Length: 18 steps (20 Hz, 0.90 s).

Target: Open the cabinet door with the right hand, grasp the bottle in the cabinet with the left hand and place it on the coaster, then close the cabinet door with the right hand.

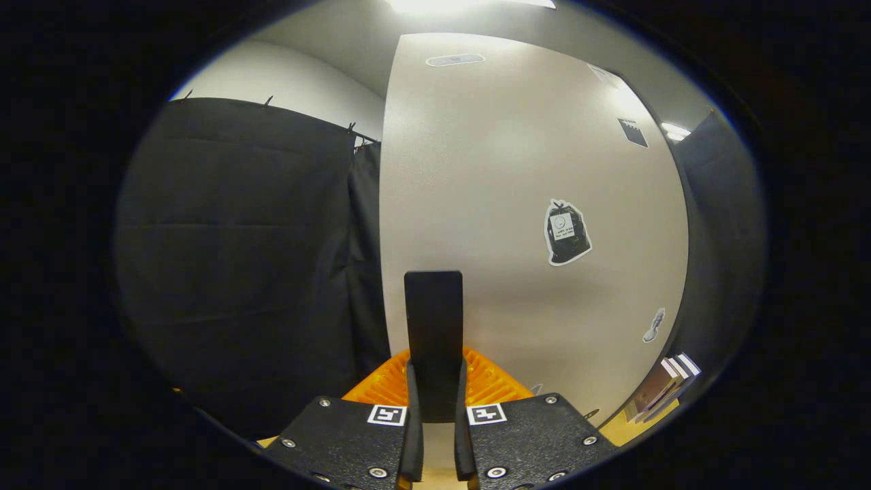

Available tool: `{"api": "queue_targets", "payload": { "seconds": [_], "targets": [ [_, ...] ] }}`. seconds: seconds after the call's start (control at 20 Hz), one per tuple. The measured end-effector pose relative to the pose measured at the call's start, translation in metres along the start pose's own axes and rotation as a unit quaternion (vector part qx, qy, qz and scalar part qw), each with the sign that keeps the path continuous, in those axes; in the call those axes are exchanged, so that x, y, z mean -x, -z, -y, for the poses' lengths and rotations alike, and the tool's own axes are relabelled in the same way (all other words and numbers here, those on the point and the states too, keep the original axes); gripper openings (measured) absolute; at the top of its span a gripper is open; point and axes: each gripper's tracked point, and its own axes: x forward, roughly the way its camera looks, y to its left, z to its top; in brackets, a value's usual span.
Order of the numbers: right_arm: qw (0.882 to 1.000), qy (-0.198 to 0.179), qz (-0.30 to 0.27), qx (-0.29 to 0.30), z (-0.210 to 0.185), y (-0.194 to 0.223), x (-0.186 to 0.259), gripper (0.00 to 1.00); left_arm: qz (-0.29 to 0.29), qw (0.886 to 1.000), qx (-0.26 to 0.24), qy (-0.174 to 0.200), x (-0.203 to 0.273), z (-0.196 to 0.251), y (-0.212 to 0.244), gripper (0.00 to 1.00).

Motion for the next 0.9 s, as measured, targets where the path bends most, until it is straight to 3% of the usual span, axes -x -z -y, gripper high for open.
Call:
{"api": "queue_targets", "payload": {
  "seconds": [0.05, 0.1, 0.3, 0.35, 0.4, 0.9],
  "targets": [
    [1.000, -0.003, 0.000, 0.000, -0.001, -0.002, -0.003, 0.18, 0.000, 1.000, 0.003, 0.005, -0.004, 0.005, 0.000, 0.84],
    [1.000, -0.005, -0.001, 0.000, -0.001, -0.003, -0.002, 0.18, 0.000, 1.000, 0.006, 0.011, -0.004, 0.007, -0.002, 0.78],
    [1.000, -0.016, -0.003, 0.000, 0.001, -0.002, 0.000, 0.18, 0.004, 1.000, 0.003, 0.030, -0.011, 0.031, -0.007, 0.78],
    [1.000, -0.018, -0.003, 0.001, 0.001, -0.001, 0.000, 0.18, 0.006, 0.999, 0.003, 0.035, -0.014, 0.038, -0.008, 0.72],
    [1.000, -0.021, -0.002, 0.002, 0.002, -0.002, 0.001, 0.18, 0.007, 0.999, 0.002, 0.040, -0.014, 0.045, -0.009, 0.84],
    [0.998, -0.070, 0.005, -0.001, 0.018, -0.001, 0.014, 0.18, 0.008, 0.998, 0.003, 0.062, 0.004, 0.135, -0.029, 0.84]
  ]
}}
